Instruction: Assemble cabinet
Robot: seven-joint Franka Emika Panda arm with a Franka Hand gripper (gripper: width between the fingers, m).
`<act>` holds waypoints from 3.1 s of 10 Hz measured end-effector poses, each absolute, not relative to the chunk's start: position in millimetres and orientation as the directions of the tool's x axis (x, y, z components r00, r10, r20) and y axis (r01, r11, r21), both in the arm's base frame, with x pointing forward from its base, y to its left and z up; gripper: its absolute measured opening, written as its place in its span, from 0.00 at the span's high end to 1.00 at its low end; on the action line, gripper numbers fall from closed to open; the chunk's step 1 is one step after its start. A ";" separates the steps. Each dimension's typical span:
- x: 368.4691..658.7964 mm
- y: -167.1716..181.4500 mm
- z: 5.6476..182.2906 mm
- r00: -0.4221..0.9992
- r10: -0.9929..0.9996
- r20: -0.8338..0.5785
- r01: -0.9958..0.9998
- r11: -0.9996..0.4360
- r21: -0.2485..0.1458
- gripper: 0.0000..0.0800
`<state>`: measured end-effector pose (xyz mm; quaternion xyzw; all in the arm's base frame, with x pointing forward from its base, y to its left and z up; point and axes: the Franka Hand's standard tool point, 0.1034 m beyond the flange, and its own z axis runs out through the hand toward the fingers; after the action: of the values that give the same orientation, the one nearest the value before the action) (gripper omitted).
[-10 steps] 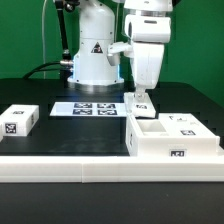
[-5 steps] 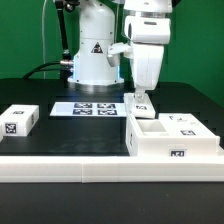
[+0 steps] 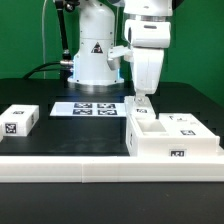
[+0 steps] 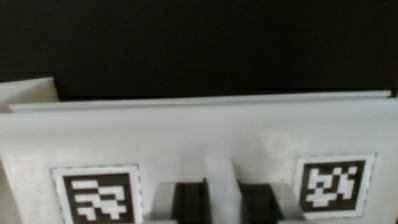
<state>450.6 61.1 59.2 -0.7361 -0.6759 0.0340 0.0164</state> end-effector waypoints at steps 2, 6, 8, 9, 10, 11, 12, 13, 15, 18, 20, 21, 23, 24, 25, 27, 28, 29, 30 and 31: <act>450.8 61.2 59.6 0.084 0.996 -0.028 0.994 -0.085 -0.069 0.91; 442.7 60.6 63.8 0.086 0.996 -0.024 0.995 -0.087 -0.052 0.91; 434.6 57.5 60.6 0.108 0.994 -0.014 0.993 -0.108 -0.050 0.91; 434.6 57.5 60.4 0.108 0.994 -0.014 0.993 -0.108 -0.051 0.91; 434.6 57.5 60.3 0.108 0.994 -0.014 0.993 -0.108 -0.051 0.91; 435.6 57.6 60.1 0.108 0.994 -0.014 0.993 -0.108 -0.051 0.91; 441.7 58.1 60.9 0.109 0.994 -0.012 0.993 -0.110 -0.049 0.91; 447.4 58.5 62.6 0.111 0.994 -0.012 0.993 -0.112 -0.045 0.91; 456.2 58.7 64.4 0.115 0.993 -0.015 0.992 -0.116 -0.049 0.91; 456.0 58.6 63.2 0.115 0.993 -0.015 0.992 -0.116 -0.052 0.91; 456.0 59.0 62.6 0.115 0.993 -0.015 0.992 -0.116 -0.053 0.91; 455.9 60.4 61.3 0.114 0.993 -0.014 0.992 -0.115 -0.055 0.91; 456.7 64.5 59.8 0.114 0.993 -0.013 0.992 -0.114 -0.057 0.91; 459.1 66.1 59.6 0.111 0.994 -0.011 0.992 -0.111 -0.053 0.91; 460.5 66.7 59.5 0.110 0.994 -0.010 0.993 -0.110 -0.051 0.91; 461.9 63.6 60.0 0.093 0.996 -0.009 0.994 -0.093 -0.051 0.91; 462.8 60.6 60.1 0.079 0.997 -0.009 0.996 -0.079 -0.051 0.91; 462.9 59.6 60.1 0.063 0.998 -0.008 0.997 -0.064 -0.051 0.91; 464.1 58.3 60.1 0.031 1.000 -0.007 0.998 -0.031 -0.050 0.91; 467.9 58.8 58.7 -0.010 1.000 -0.008 0.999 0.009 -0.049 0.91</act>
Offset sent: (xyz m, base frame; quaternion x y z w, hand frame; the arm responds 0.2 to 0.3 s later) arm -0.0050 -0.0017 0.0145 -0.0265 -0.0083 -0.0047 0.9996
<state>467.9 58.8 58.7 -0.7036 -0.7102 0.0202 0.0147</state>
